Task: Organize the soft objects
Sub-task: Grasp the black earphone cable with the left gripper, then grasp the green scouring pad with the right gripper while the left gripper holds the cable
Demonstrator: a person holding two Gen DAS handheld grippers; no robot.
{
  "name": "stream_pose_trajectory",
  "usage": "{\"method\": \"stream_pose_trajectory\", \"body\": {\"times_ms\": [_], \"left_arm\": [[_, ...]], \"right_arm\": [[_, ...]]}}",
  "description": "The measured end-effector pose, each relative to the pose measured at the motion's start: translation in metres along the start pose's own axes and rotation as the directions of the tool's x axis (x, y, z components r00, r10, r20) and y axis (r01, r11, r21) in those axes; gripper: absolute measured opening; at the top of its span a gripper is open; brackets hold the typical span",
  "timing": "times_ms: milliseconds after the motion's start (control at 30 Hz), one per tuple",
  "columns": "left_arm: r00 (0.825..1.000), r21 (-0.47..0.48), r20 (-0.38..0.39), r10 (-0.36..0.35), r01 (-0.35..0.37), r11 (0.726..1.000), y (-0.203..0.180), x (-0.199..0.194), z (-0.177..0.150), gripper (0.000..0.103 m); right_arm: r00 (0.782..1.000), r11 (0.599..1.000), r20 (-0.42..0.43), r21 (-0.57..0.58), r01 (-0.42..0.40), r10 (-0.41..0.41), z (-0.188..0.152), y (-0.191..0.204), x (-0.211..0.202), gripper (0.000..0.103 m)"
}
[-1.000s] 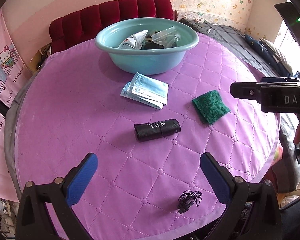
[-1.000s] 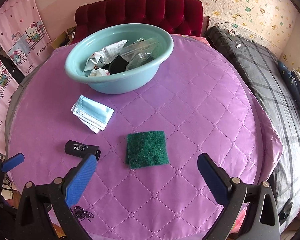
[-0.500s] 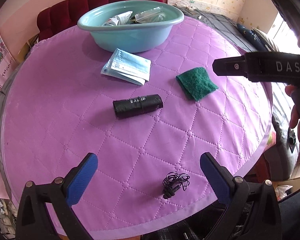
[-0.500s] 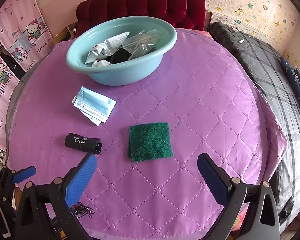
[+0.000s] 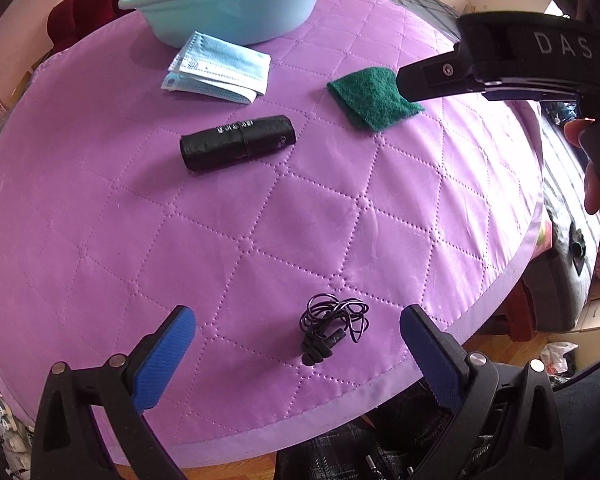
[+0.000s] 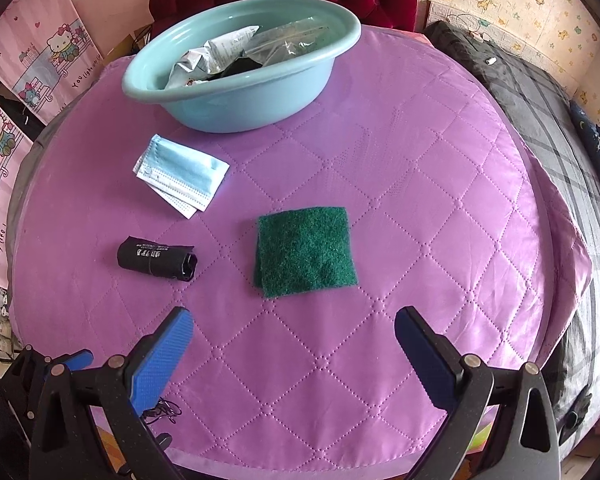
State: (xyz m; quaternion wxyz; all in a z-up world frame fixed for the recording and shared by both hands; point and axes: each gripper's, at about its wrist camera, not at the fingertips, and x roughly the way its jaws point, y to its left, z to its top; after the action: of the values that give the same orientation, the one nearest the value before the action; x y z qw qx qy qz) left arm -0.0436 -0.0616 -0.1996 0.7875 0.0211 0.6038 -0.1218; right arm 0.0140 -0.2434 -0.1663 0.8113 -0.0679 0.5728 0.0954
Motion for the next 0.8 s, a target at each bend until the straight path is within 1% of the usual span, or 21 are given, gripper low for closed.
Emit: {"method": "stream_pose_trajectory", "body": {"times_ms": [33,67,100,133,167,200,233,267,300,333,367,467,567,667,800], "left_arm": [[1.000,0.002,-0.005,-0.004,0.004,1.000,0.000,0.001,-0.002,0.101],[1.000,0.002,-0.008,-0.008,0.008,1.000,-0.001,0.002,-0.004,0.097],[1.000,0.002,-0.011,-0.013,0.013,1.000,-0.001,0.003,-0.005,0.089],[1.000,0.001,-0.018,-0.020,0.020,1.000,-0.002,0.005,-0.006,0.085],[0.999,-0.001,-0.027,-0.023,0.023,1.000,-0.002,0.007,-0.007,0.076],[0.999,-0.004,-0.039,-0.023,0.023,1.000,-0.002,0.010,-0.009,0.072],[0.998,-0.009,-0.051,-0.026,0.026,1.000,-0.002,0.013,-0.010,0.072],[0.998,-0.016,-0.057,-0.033,0.032,0.999,-0.001,0.015,-0.011,0.065],[0.998,-0.019,-0.053,-0.034,0.033,0.999,-0.001,0.015,-0.012,0.051],[0.998,-0.018,-0.045,-0.035,0.034,0.999,0.000,0.014,-0.013,0.040],[0.998,-0.020,-0.036,-0.048,0.047,0.999,0.001,0.013,-0.012,0.026],[0.994,-0.060,-0.007,-0.105,0.105,0.993,0.008,0.008,-0.009,0.022],[0.996,-0.059,0.001,-0.087,0.087,0.994,0.012,0.004,-0.004,0.020],[0.996,-0.082,0.012,-0.091,0.092,0.992,0.017,-0.001,0.001,0.020],[0.997,-0.102,0.032,-0.072,0.075,0.992,0.028,-0.009,0.011,0.020]], "right_arm": [[1.000,1.000,-0.005,0.000,0.001,-0.001,0.000,0.000,0.002,0.103],[1.000,1.000,-0.007,0.000,0.001,-0.001,-0.001,0.000,0.003,0.103],[1.000,1.000,-0.008,0.002,0.000,0.000,-0.001,-0.001,0.004,0.103],[1.000,1.000,-0.010,0.001,0.000,0.000,-0.001,-0.001,0.005,0.103],[1.000,1.000,-0.018,-0.001,-0.004,0.004,-0.002,-0.001,0.006,0.103],[0.999,1.000,-0.031,-0.002,-0.008,0.008,-0.001,-0.001,0.009,0.103],[0.999,1.000,-0.043,0.003,-0.011,0.011,-0.002,-0.001,0.012,0.103],[0.999,1.000,-0.049,0.007,-0.010,0.010,-0.002,-0.002,0.014,0.103],[0.999,1.000,-0.053,0.006,-0.009,0.009,-0.002,-0.002,0.015,0.103],[0.998,1.000,-0.054,0.004,-0.009,0.010,-0.002,-0.002,0.016,0.103],[0.998,1.000,-0.055,0.003,-0.010,0.010,-0.003,-0.001,0.016,0.103],[0.998,1.000,-0.056,0.005,-0.009,0.009,-0.002,-0.002,0.018,0.103],[0.998,1.000,-0.055,0.005,-0.008,0.008,0.000,-0.003,0.018,0.103],[0.999,1.000,-0.052,0.001,-0.009,0.009,0.004,-0.003,0.018,0.103],[0.999,1.000,-0.051,-0.007,-0.008,0.008,0.009,-0.004,0.020,0.103]]}}
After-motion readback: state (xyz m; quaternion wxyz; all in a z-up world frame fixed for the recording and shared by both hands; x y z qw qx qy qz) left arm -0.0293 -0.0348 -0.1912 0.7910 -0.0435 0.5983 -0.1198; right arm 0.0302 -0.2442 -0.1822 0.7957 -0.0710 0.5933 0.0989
